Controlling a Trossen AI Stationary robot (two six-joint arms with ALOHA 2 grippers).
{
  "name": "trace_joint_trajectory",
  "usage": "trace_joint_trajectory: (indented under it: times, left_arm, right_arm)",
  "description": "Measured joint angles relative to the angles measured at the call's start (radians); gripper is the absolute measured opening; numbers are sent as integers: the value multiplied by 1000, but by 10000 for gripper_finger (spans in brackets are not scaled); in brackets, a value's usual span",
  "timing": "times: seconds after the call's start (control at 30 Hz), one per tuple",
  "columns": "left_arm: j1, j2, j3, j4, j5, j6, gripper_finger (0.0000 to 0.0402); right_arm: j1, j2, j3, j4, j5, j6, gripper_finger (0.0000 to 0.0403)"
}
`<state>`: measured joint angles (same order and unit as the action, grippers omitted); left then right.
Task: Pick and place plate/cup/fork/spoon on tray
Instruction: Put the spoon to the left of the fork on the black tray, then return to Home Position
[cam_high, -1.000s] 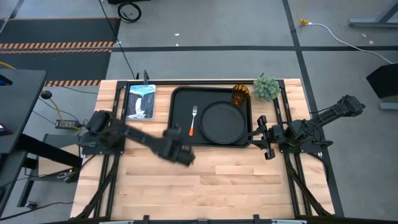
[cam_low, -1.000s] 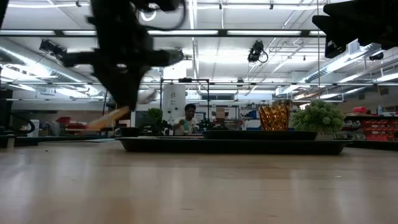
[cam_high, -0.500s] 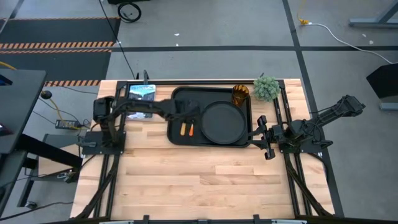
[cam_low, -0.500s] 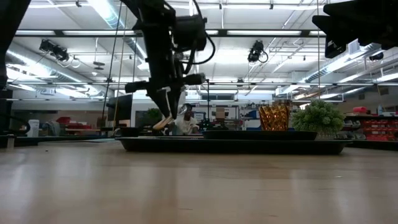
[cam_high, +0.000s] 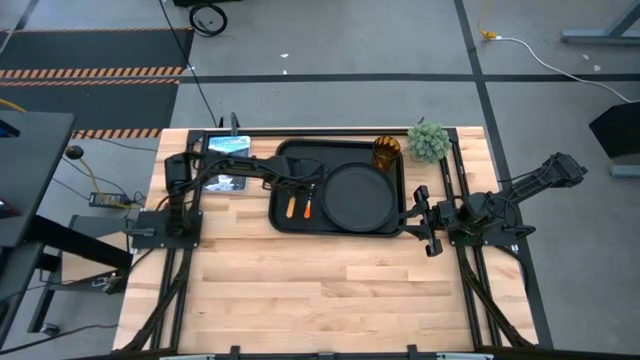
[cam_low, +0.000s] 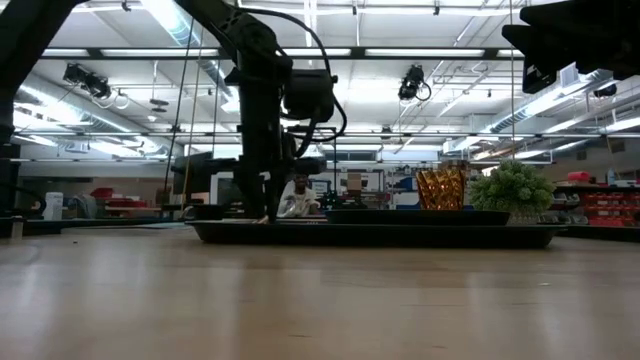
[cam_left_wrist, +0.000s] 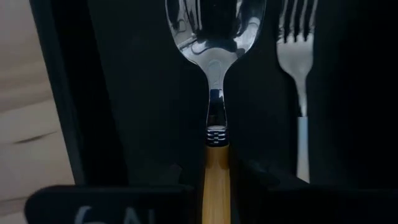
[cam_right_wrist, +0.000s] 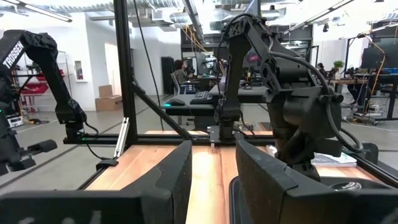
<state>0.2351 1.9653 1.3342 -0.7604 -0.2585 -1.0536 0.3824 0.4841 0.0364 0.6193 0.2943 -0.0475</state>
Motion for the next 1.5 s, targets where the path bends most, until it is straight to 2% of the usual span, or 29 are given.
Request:
trace_joint_trajectory:
  times: [0.23, 0.47, 0.73, 0.87, 1.0, 1.13, 1.23, 1.37, 1.5]
  left_arm:
    - [-1, 0, 0, -1, -10, 4, 108]
    - [-9, -18, 2, -2, -18, 94, 142]
    - [-74, -18, 72, -7, -22, 429, 142]
    - [-125, -18, 106, 15, -78, 652, 142]
    - [-174, -19, 119, 115, -121, 836, 141]
    - [-226, -19, 113, 314, -95, 997, 141]
    - [-272, -19, 113, 469, -62, 1075, 141]
    - [-329, -18, 112, 563, -72, 1108, 141]
    - [-360, -25, 130, 558, -183, 1180, 141]
  right_arm:
    - [0, 0, 0, 0, 0, 0, 132]
    - [0, 0, 0, 0, 0, 0, 132]
    - [0, 0, 0, 0, 0, 0, 132]
    - [0, 0, 0, 0, 0, 0, 132]
    - [0, 0, 0, 0, 0, 0, 132]
    - [0, 0, 0, 0, 0, 0, 132]
    - [0, 0, 0, 0, 0, 0, 132]
    - [0, 0, 0, 0, 0, 0, 132]
    - [0, 0, 0, 0, 0, 0, 132]
